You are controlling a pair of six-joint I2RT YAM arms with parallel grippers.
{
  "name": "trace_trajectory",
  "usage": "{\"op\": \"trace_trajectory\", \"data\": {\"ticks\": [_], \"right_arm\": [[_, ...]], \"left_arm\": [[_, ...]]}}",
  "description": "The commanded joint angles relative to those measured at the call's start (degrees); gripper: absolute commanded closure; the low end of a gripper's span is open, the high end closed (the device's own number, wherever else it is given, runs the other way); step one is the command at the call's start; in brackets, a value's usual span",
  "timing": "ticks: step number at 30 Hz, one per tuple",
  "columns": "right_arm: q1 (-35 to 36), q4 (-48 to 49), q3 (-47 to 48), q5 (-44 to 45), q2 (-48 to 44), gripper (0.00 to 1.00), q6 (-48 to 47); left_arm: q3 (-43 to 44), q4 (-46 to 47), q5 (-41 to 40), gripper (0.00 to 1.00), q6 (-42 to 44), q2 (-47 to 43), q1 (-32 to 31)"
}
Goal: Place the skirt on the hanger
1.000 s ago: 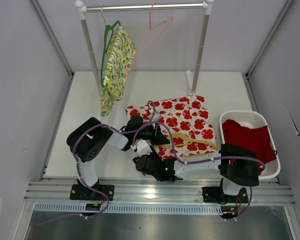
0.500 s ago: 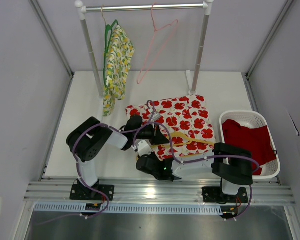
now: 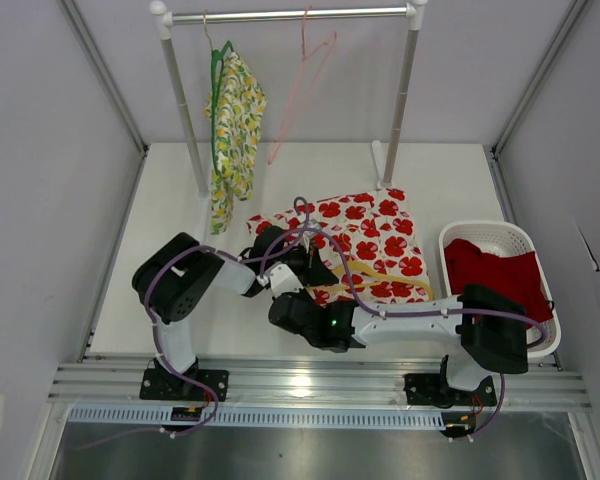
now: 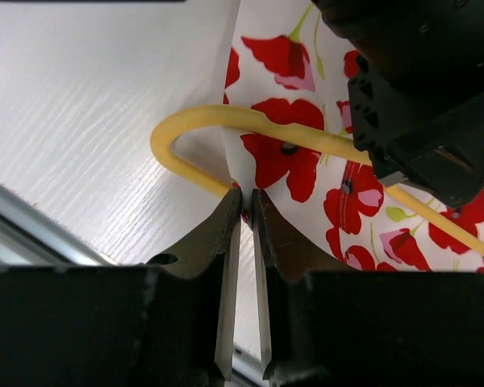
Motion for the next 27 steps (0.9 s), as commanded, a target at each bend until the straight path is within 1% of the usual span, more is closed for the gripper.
{"op": "trace_trajectory", "data": {"ticks": [1,6,11,16,22,27], "right_arm": [[0.2,-3.4,4.6,-0.9,-3.0,0.84,-1.8],[0.2,-5.5,6.2,-0.9,-3.4,0.85,-2.5],[0.0,-6.7,7.5,-1.4,-4.0,0.85,-3.2],[-0.5,-8.8,10.0,-1.0,-4.4,0.85,-4.3],[-2.2,-11.3,13.8,-1.9,-5.2,0.85,-6.5],[-3.7,-12.2,14.7,-2.8,-5.6,0.85,-7.3]], "left_arm": [[1.8,-2.3,-3.6,1.0,4.4,-0.9,1.2],[2.7,-5.5,-4.2,1.0,6.0,-1.2,1.7],[3.3,-6.6,-4.9,1.0,6.4,-1.4,1.7],[5.5,-13.3,-7.2,1.0,10.3,-2.5,1.7],[8.6,-21.0,-7.5,1.0,14.9,-2.6,1.7],[9.4,-22.6,-7.9,1.0,16.0,-2.4,1.7]]}}
